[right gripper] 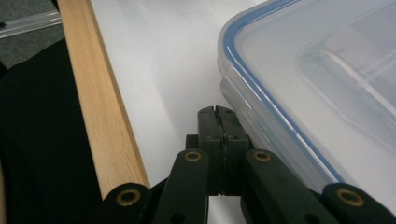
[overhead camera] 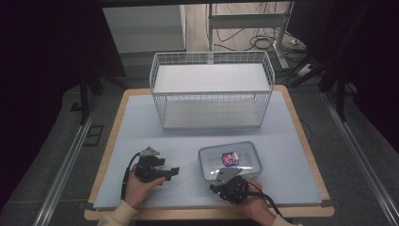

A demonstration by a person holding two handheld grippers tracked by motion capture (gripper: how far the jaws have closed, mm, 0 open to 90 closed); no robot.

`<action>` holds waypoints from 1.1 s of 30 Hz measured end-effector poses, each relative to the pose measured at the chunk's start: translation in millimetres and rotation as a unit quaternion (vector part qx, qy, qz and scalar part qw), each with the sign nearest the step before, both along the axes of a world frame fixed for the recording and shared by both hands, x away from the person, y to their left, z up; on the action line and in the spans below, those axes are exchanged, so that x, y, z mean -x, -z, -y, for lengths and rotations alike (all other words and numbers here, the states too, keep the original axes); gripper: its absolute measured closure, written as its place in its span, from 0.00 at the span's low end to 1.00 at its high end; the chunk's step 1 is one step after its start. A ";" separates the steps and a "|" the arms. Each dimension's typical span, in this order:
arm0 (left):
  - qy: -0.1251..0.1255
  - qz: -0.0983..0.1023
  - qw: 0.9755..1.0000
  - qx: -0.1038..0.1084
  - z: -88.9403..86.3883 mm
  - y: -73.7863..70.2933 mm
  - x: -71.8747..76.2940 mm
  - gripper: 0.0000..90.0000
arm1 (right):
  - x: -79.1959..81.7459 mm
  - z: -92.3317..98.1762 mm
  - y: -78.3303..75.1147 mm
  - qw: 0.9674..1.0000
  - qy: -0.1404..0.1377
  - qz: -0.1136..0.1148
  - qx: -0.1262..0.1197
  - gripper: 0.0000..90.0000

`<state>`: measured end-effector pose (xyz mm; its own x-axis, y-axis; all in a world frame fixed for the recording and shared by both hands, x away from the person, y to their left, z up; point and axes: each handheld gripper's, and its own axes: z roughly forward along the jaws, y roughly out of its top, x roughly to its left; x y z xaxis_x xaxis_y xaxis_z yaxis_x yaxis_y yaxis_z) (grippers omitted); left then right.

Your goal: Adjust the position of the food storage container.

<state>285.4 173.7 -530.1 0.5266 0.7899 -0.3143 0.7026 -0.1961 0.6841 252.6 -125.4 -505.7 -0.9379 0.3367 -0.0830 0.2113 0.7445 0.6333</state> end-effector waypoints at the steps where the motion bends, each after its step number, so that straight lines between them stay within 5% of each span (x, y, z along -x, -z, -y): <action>1: 0.000 0.000 1.000 -0.001 0.0 0.1 0.0 0.24 | 0.0 -1.2 0.9 1.000 0.001 0.004 0.002 1.00; 11: 0.002 0.000 1.000 -0.002 -0.3 0.8 -0.6 0.24 | -7.9 -14.5 7.1 0.999 0.030 0.029 -0.004 1.00; 23: 0.002 0.001 1.000 -0.003 -0.1 1.0 -0.7 0.24 | -14.0 -21.3 10.3 0.999 0.048 0.024 -0.012 1.00; 28: 0.000 0.002 1.000 0.000 -0.8 0.8 -0.6 0.24 | -9.9 -12.7 0.9 0.999 0.038 0.009 -0.038 1.00; 33: -0.003 0.005 1.000 0.002 -2.4 -0.9 0.2 0.24 | -5.4 16.4 -25.3 0.995 0.048 0.006 -0.087 1.00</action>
<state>285.2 176.1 -529.2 0.5252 0.7916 -0.3123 0.6968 -0.1894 0.6918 258.0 -141.8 -480.4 -0.8999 0.4353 -0.0264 0.2684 0.6006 0.7532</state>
